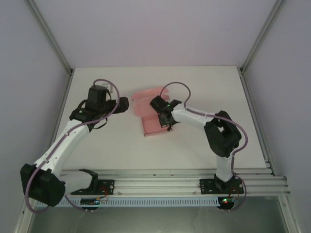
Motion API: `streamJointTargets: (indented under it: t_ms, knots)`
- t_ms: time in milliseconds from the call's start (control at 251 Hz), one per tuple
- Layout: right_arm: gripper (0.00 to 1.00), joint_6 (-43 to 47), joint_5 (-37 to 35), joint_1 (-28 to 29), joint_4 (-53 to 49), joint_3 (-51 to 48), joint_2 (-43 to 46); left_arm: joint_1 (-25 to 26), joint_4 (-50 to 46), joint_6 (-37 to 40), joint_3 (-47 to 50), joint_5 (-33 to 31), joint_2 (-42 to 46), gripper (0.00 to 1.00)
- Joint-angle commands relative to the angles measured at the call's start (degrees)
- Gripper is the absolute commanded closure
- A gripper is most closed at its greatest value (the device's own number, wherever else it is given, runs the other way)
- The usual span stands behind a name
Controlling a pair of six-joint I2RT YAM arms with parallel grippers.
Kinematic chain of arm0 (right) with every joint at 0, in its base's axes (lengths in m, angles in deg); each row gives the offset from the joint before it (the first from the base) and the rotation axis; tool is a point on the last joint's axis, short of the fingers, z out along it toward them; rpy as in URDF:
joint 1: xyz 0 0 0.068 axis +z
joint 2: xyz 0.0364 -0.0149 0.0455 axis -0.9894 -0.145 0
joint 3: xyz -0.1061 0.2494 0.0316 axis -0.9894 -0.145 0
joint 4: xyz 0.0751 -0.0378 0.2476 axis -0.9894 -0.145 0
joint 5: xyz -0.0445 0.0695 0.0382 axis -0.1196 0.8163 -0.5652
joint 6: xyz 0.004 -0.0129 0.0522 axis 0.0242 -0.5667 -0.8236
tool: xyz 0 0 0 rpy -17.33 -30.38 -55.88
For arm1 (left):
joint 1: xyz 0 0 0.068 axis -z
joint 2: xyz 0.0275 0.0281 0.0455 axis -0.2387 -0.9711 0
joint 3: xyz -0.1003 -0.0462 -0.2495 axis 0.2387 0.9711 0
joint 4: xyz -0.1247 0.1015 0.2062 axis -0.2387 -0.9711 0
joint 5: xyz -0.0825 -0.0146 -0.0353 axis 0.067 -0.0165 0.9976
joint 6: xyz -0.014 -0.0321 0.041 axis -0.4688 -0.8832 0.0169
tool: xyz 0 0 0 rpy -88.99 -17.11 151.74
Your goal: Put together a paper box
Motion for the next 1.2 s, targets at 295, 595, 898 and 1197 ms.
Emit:
streamJointTargets:
  t_ms: [295, 595, 898, 1197]
  knots:
    - [0.36, -3.8, 0.3, 0.7, 4.1, -6.9, 11.5, -0.2, -0.8, 11.2, -9.0, 14.8, -15.6, 0.00]
    - [0.06, 25.1, 25.1, -14.6, 14.8, -6.6, 19.1, -1.9, -8.2, 26.8, -21.6, 27.1, -29.6, 0.01]
    - [0.20, 39.1, 35.0, -21.1, 3.0, 9.2, 4.7, -2.6, -21.1, 37.7, -34.2, 33.4, -42.6, 0.27]
    - [0.42, 40.4, 38.7, -21.5, -1.1, 12.8, 0.5, -2.5, -21.4, 38.9, -35.7, 37.9, -44.8, 0.59]
